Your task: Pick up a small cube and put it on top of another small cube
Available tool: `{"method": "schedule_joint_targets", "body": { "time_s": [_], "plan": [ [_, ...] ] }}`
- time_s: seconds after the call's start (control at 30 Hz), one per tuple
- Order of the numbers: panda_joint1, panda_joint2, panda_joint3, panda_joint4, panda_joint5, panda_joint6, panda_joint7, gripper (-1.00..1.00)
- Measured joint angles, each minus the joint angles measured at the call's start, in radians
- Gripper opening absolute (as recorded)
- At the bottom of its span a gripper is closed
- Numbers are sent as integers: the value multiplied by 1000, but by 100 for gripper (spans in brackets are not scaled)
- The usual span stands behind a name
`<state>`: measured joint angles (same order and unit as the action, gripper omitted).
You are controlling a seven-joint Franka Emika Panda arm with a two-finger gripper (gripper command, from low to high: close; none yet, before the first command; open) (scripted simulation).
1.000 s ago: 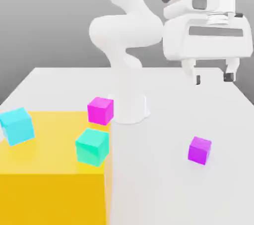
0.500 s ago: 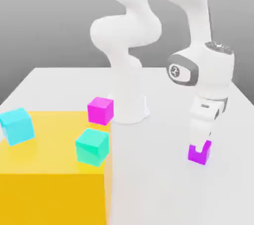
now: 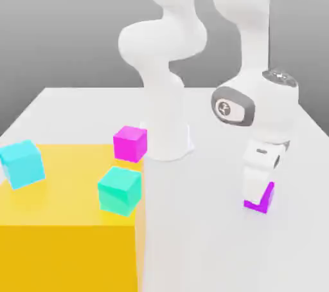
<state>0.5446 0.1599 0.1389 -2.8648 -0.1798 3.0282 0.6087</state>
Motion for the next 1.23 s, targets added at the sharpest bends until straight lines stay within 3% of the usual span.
{"method": "schedule_joint_targets", "body": {
  "time_s": [0.27, 0.93, 1.0, 1.1, 1.13, 1.23],
  "plan": [
    [-7, -183, 61, -37, 195, -148, -144, -100],
    [-487, -700, -268, 285, 93, -985, -11, -100],
    [-520, -718, -293, 285, 91, -1003, -8, -100],
    [-535, -685, -304, 218, 89, -903, -10, -100],
    [-537, -675, -305, 201, 89, -876, -11, 100],
    [-537, -675, -305, 201, 89, -876, -11, 100]
  ]
}}
